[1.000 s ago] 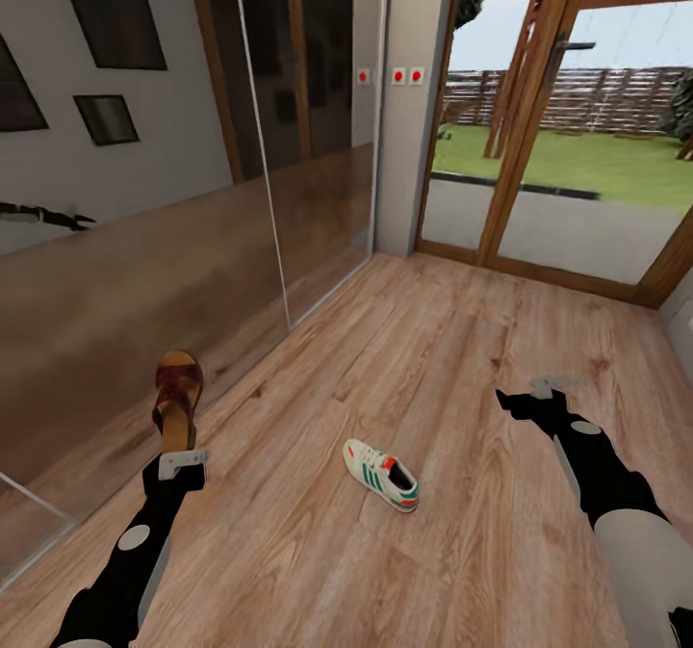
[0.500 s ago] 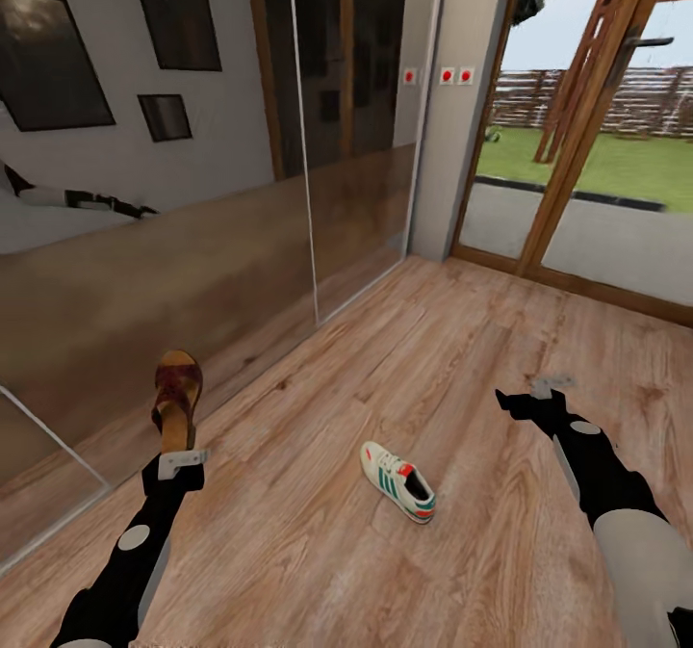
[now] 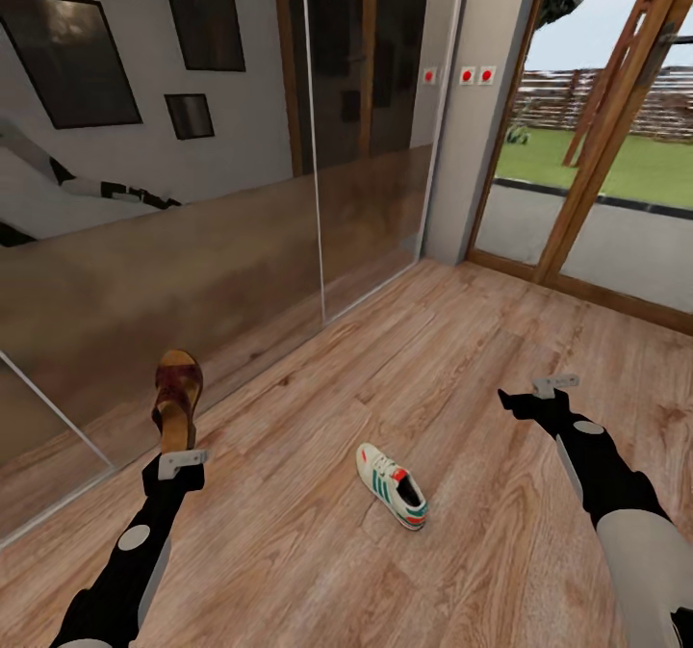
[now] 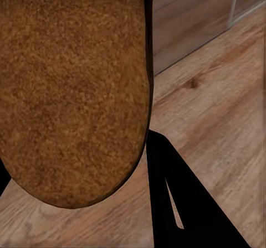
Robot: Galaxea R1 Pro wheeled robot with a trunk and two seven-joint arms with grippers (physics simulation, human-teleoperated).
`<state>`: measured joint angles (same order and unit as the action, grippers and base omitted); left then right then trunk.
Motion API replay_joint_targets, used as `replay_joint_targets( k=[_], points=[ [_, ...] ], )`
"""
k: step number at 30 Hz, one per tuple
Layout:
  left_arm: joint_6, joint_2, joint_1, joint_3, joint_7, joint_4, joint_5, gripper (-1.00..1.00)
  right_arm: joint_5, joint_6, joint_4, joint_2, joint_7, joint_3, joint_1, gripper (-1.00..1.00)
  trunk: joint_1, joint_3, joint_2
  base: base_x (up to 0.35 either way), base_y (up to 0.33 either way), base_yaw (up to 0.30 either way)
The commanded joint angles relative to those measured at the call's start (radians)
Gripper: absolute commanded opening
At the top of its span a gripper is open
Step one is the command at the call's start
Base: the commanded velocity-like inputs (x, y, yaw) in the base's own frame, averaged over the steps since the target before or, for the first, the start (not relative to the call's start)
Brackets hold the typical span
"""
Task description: Pick up the two gym shoes and the two sandals from the corridor floor and place them onto the hallstand (shoe rack) in the corridor, making sure they are on the rack and not on the floor. Arrange them so the two gym shoes are next to each other and the two sandals are next to each other.
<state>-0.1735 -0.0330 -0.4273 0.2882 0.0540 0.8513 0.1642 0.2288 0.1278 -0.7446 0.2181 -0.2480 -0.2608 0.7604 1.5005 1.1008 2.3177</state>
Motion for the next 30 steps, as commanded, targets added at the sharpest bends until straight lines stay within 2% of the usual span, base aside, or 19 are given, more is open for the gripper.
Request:
replay_joint_targets(
  k=[1,8,12,15,19,28,30],
  points=[
    [-0.003,0.001,-0.001,0.005,0.007,0.000,0.014,-1.00,0.010,0.004,-0.002,-0.001,-0.008,-0.005,0.000,1.00,0.000,0.001,0.000,0.000,-0.025,0.005],
    [-0.003,0.001,-0.001,0.005,0.008,0.000,0.014,-1.00,0.010,0.003,-0.002,0.002,-0.008,-0.005,0.000,1.00,0.000,0.001,0.000,0.000,-0.009,0.001],
    [-0.003,0.001,-0.001,0.004,0.007,0.001,0.014,-1.00,0.009,0.003,-0.002,0.026,-0.008,-0.006,0.000,1.00,0.000,0.001,0.000,0.000,-0.179,0.132],
    [-0.003,0.001,-0.001,0.004,0.007,0.001,0.014,-1.00,0.009,0.003,-0.001,0.033,-0.008,-0.005,0.000,1.00,0.000,0.001,0.000,0.000,-0.230,0.245],
    [-0.003,0.001,-0.001,0.003,0.007,0.000,0.014,-1.00,0.010,0.003,0.003,0.033,-0.008,-0.004,0.000,1.00,0.000,0.001,0.000,0.000,-0.215,0.148],
    [-0.001,0.001,-0.001,0.003,0.006,0.001,0.013,-1.00,0.009,0.002,0.004,0.032,-0.008,-0.003,-0.004,1.00,0.000,0.001,0.000,0.000,-0.203,0.014],
    [0.000,0.008,-0.001,-0.005,0.016,0.001,-0.005,-1.00,0.005,-0.010,0.015,0.020,-0.009,0.004,-0.015,1.00,0.000,0.001,0.000,0.000,0.000,0.000]
  ],
)
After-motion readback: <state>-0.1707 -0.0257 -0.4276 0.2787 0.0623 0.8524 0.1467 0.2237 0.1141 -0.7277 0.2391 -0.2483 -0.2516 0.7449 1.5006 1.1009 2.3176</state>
